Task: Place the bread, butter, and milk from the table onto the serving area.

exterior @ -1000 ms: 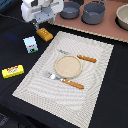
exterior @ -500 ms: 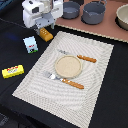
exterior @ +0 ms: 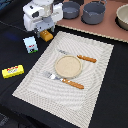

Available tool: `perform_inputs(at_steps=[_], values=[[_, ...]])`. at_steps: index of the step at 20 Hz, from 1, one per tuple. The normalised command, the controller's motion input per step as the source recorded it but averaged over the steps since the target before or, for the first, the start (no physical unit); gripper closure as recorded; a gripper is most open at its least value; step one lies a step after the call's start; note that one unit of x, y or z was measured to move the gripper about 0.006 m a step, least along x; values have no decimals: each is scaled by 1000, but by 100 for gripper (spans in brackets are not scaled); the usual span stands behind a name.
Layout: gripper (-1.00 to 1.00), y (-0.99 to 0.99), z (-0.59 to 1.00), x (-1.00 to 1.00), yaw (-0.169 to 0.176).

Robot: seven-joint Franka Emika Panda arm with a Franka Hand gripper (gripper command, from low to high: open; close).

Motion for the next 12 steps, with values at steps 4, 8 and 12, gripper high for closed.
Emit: perform_inputs(at_steps=[4,8,12], values=[[100,0,-4,0,0],[100,-1,-41,0,0],[100,0,0,-88,0]])
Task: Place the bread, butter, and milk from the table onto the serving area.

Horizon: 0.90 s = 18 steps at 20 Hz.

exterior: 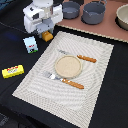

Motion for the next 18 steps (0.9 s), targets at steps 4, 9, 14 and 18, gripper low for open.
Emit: perform_inputs(at_steps=[4,9,14,18], values=[[100,10,524,-139,-13],[100,38,1000,22,-53],[100,-118,1000,737,-81],[100,-201,1000,809,-69]])
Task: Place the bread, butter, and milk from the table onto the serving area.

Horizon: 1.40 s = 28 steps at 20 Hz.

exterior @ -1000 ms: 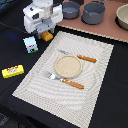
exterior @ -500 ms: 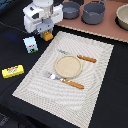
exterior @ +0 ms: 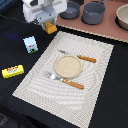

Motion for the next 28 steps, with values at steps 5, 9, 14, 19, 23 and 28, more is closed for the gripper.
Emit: perform_inputs(at_steps=[5,9,14,19,23,28], values=[[100,-241,1000,795,-61],[100,-294,969,780,-51],[100,-363,851,737,-27],[100,-396,738,683,-4],[100,-459,661,664,-26],[100,-579,179,753,-28]])
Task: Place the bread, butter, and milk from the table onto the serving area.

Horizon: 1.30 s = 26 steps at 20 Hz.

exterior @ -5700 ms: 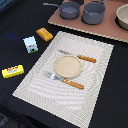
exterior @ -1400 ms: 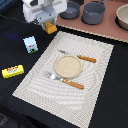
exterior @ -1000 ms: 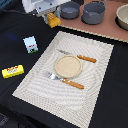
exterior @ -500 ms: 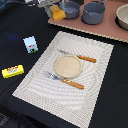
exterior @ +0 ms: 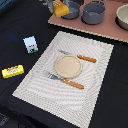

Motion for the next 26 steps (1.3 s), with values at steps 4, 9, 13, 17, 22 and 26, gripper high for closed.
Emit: perform_inputs(at_steps=[4,9,13,17,22,26], values=[[100,-619,-65,839,-26],[100,-557,-252,929,-22],[100,-420,-256,995,-14],[100,-339,-236,1000,-11],[100,-212,-244,758,-6],[100,-195,-254,430,0]])
